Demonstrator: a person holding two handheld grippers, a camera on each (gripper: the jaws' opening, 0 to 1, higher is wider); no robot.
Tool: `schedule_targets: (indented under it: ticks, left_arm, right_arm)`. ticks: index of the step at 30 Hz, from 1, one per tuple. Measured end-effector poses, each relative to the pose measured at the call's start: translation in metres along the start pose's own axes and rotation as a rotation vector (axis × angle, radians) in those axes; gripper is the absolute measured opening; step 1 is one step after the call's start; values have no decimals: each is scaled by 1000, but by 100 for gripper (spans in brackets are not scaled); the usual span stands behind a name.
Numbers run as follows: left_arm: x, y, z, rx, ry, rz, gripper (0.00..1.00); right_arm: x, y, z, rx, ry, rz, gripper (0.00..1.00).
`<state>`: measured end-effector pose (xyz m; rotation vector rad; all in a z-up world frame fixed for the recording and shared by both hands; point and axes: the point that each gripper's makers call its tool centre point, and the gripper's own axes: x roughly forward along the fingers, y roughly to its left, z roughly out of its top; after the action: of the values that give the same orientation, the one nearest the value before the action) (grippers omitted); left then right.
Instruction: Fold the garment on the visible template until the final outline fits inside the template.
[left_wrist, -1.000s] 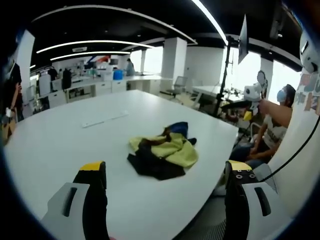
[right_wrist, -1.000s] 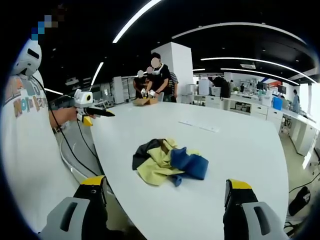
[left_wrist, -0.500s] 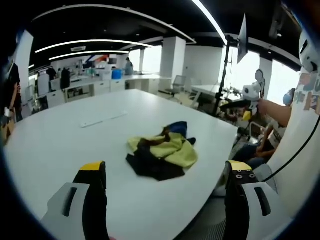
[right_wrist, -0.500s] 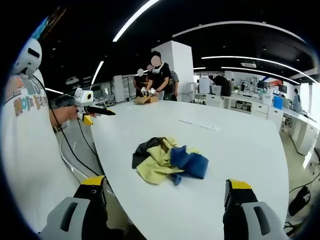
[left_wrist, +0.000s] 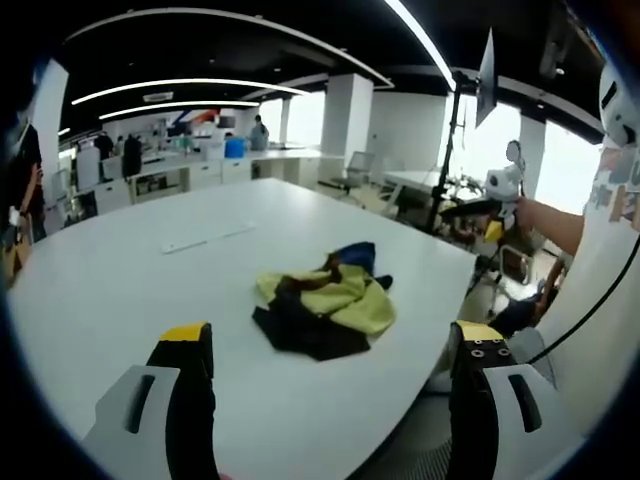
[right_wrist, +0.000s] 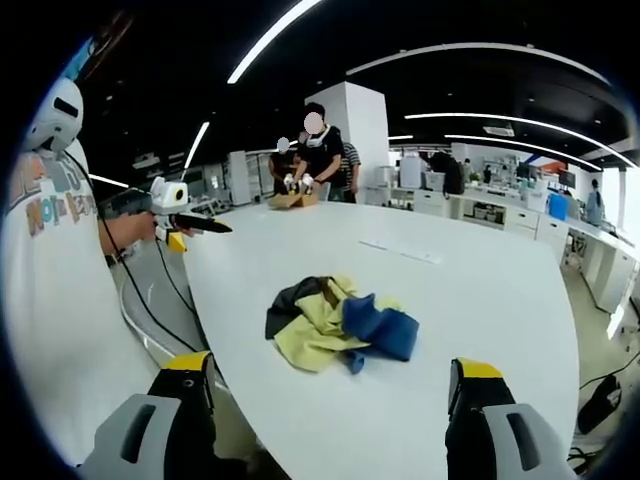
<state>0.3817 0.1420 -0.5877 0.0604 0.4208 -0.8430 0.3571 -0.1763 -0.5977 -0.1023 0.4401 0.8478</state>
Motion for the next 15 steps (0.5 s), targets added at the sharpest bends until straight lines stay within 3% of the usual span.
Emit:
schedule_targets:
  ticks: [15]
  left_arm:
    - [17, 6, 11, 15, -16, -17, 92]
  right_arm:
    - [20, -9, 12, -1, 3, 25, 89]
